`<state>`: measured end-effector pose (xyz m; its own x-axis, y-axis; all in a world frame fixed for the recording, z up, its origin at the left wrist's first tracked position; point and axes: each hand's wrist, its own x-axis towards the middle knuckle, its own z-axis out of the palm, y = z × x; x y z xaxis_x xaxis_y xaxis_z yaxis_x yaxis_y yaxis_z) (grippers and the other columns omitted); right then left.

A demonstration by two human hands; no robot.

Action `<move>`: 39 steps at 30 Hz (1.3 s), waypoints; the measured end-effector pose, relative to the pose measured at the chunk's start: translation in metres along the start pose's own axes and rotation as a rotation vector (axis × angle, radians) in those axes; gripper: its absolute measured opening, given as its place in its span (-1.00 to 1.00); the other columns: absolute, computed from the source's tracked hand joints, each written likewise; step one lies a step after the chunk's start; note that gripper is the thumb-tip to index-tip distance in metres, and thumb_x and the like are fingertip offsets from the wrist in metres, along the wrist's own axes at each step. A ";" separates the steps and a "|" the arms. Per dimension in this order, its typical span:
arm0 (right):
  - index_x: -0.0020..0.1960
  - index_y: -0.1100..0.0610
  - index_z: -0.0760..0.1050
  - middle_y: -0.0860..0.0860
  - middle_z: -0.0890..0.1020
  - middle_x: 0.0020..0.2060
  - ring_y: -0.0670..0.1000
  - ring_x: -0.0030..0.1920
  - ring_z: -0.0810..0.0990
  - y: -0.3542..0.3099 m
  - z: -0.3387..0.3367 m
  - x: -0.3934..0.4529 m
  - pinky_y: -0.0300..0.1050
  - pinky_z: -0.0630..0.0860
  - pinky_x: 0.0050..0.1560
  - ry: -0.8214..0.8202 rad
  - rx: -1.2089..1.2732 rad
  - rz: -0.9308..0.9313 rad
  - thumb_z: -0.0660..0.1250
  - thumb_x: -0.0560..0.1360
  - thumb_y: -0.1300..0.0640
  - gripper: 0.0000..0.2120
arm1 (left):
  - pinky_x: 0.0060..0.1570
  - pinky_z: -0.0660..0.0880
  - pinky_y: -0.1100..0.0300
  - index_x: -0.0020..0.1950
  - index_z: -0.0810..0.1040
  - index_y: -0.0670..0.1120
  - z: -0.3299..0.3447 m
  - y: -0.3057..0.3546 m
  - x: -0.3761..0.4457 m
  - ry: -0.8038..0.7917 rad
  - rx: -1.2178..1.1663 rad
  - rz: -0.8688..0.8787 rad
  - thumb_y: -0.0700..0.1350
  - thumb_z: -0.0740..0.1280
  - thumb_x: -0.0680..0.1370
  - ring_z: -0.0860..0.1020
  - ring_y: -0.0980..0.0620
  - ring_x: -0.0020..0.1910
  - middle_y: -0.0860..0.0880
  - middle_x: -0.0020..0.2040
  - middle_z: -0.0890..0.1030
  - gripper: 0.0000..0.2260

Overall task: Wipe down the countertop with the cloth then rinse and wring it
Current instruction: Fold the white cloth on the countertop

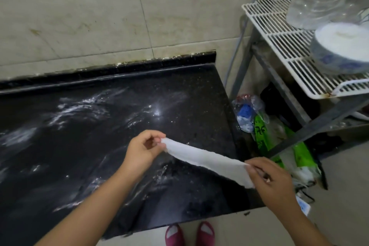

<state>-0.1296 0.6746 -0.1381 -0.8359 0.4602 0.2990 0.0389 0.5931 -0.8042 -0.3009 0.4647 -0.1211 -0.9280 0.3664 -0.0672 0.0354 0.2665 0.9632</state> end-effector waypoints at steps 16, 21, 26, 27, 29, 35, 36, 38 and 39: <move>0.36 0.15 0.31 0.16 0.49 0.20 0.16 0.21 0.44 0.058 0.032 0.006 0.03 0.42 0.15 -0.210 -0.549 0.717 0.33 0.46 -0.01 -0.47 | 0.17 0.35 0.12 0.33 0.35 -0.11 0.065 -0.057 0.022 -0.276 1.090 -0.035 -0.11 0.14 0.57 0.39 -0.09 0.23 -0.07 0.26 0.42 -0.67; 0.42 0.11 0.19 0.09 0.42 0.28 0.10 0.29 0.39 0.056 0.039 -0.002 -0.04 0.34 0.24 -0.280 -0.596 0.728 0.22 0.53 0.04 -0.50 | 0.03 0.40 0.11 0.29 0.38 -0.15 0.061 -0.062 0.018 -0.213 1.005 -0.164 -0.20 0.12 0.56 0.47 -0.16 0.12 -0.17 0.16 0.47 -0.70; 0.38 0.14 0.25 0.14 0.53 0.12 0.15 0.15 0.48 0.050 0.042 -0.001 -0.10 0.40 0.02 -0.140 -0.343 0.762 0.21 0.50 0.28 -0.54 | 0.01 0.38 0.17 0.31 0.39 -0.13 0.060 -0.060 0.020 -0.180 0.891 -0.125 -0.23 0.16 0.56 0.47 -0.10 0.13 -0.14 0.16 0.50 -0.69; 0.37 0.16 0.28 0.11 0.54 -0.01 0.15 0.09 0.50 0.049 0.040 -0.001 -0.12 0.39 -0.04 -0.103 -0.290 0.773 0.22 0.48 0.31 -0.54 | 0.02 0.38 0.18 0.31 0.40 -0.13 0.057 -0.059 0.020 -0.171 0.893 -0.106 -0.22 0.17 0.56 0.47 -0.10 0.14 -0.14 0.16 0.50 -0.69; 0.35 0.18 0.30 0.02 0.49 -0.16 0.12 0.03 0.50 0.047 0.035 -0.004 -0.15 0.38 -0.09 -0.133 -0.260 0.777 0.24 0.47 0.30 -0.55 | 0.06 0.37 0.18 0.33 0.39 -0.12 0.053 -0.059 0.018 -0.184 0.925 -0.072 -0.21 0.17 0.57 0.46 -0.09 0.16 -0.13 0.17 0.49 -0.68; -0.01 0.22 0.58 0.20 0.57 -0.11 0.24 -0.09 0.57 0.036 0.032 0.005 0.08 0.48 -0.08 -0.324 -0.789 0.545 0.51 0.30 0.11 -0.68 | -0.18 0.49 -0.01 0.03 0.60 -0.21 0.054 -0.060 -0.009 -0.157 1.000 0.057 -0.23 0.44 0.37 0.54 -0.22 -0.11 -0.17 -0.04 0.58 -0.75; -0.14 0.24 0.61 0.20 0.59 -0.22 0.26 -0.20 0.58 0.036 0.035 0.012 0.10 0.49 -0.17 -0.280 -0.769 0.457 0.57 0.20 0.18 -0.72 | -0.35 0.51 0.03 -0.10 0.63 -0.18 0.057 -0.062 -0.015 -0.150 0.991 0.116 -0.23 0.53 0.25 0.57 -0.17 -0.26 -0.13 -0.19 0.61 -0.75; -0.18 0.23 0.63 0.20 0.62 -0.26 0.27 -0.23 0.59 0.037 0.041 0.032 0.11 0.49 -0.20 -0.294 -0.731 0.281 0.56 0.19 0.25 -0.77 | -0.56 0.46 0.20 -0.28 0.63 -0.08 0.066 -0.064 -0.031 -0.178 0.973 0.177 -0.16 0.62 0.09 0.54 -0.01 -0.49 0.00 -0.43 0.57 -0.72; -0.07 0.22 0.62 0.20 0.64 -0.15 0.27 -0.10 0.58 0.034 0.045 0.044 0.10 0.47 -0.09 -0.335 -0.705 0.241 0.49 0.31 0.24 -0.79 | -0.59 0.42 0.26 -0.33 0.62 -0.04 0.072 -0.064 -0.038 -0.198 0.953 0.142 -0.11 0.63 0.07 0.51 0.05 -0.54 0.03 -0.50 0.54 -0.72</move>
<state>-0.1897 0.6850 -0.1758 -0.8757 0.4723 -0.1005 0.4803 0.8307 -0.2816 -0.2410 0.4976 -0.1984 -0.8160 0.5704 -0.0932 0.5070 0.7838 0.3586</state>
